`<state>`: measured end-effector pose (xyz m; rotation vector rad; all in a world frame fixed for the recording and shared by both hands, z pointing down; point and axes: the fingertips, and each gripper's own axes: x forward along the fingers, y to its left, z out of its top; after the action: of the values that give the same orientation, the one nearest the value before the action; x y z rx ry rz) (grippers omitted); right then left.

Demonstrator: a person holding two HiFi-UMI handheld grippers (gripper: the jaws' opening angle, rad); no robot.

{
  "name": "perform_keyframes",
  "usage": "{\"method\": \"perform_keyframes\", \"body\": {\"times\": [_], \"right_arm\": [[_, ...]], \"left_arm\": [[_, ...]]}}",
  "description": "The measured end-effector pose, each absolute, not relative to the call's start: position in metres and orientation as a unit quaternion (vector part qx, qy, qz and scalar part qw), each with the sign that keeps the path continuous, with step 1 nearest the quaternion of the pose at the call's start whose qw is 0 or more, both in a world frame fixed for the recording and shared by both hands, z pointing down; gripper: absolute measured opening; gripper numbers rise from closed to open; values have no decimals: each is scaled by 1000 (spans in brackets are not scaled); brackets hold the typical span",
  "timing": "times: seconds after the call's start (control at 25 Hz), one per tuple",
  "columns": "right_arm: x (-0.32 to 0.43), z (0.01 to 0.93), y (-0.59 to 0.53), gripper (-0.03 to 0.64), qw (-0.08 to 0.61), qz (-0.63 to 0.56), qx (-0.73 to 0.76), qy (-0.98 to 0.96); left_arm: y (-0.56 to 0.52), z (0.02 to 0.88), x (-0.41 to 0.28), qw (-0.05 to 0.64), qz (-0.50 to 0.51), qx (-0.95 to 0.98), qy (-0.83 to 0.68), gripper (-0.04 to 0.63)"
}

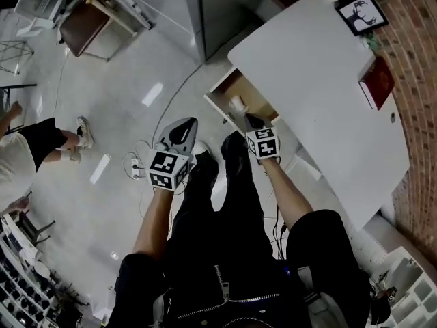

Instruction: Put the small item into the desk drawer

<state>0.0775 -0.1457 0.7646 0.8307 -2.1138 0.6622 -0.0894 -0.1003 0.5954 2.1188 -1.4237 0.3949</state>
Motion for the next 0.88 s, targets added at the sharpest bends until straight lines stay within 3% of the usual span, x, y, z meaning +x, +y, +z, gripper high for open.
{"method": "perform_keyframes", "body": {"times": [0.88], "right_arm": [[83, 449, -173, 5, 149, 58, 444, -882]], "left_arm": [[-140, 401, -93, 85, 88, 848, -516, 21]]}}
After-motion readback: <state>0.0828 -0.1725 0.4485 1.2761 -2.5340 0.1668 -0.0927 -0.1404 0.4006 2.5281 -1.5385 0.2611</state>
